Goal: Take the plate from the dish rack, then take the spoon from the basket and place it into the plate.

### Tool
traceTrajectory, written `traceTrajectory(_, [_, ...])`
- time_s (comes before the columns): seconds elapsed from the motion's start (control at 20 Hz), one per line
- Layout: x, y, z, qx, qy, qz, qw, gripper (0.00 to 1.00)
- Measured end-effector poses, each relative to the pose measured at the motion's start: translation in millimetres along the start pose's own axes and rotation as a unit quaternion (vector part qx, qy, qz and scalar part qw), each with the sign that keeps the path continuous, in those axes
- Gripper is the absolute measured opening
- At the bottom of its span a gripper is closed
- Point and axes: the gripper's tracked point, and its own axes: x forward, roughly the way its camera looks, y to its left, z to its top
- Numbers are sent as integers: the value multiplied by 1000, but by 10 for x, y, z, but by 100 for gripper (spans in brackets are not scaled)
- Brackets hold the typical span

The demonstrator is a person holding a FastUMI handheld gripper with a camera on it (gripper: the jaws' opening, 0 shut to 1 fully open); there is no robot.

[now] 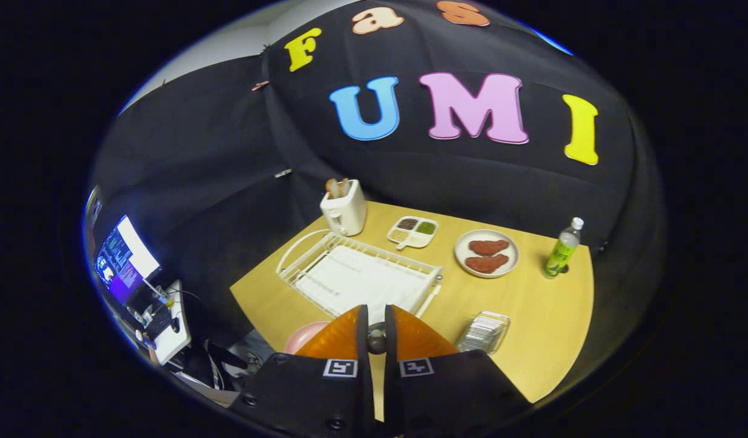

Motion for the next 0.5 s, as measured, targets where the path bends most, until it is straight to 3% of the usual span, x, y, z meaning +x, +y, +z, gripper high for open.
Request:
traceTrajectory(0.25, [631,721,-453,-20,40,51,998,10])
traceTrajectory(0.5, [1235,1017,-942,-18,53,57,997,10])
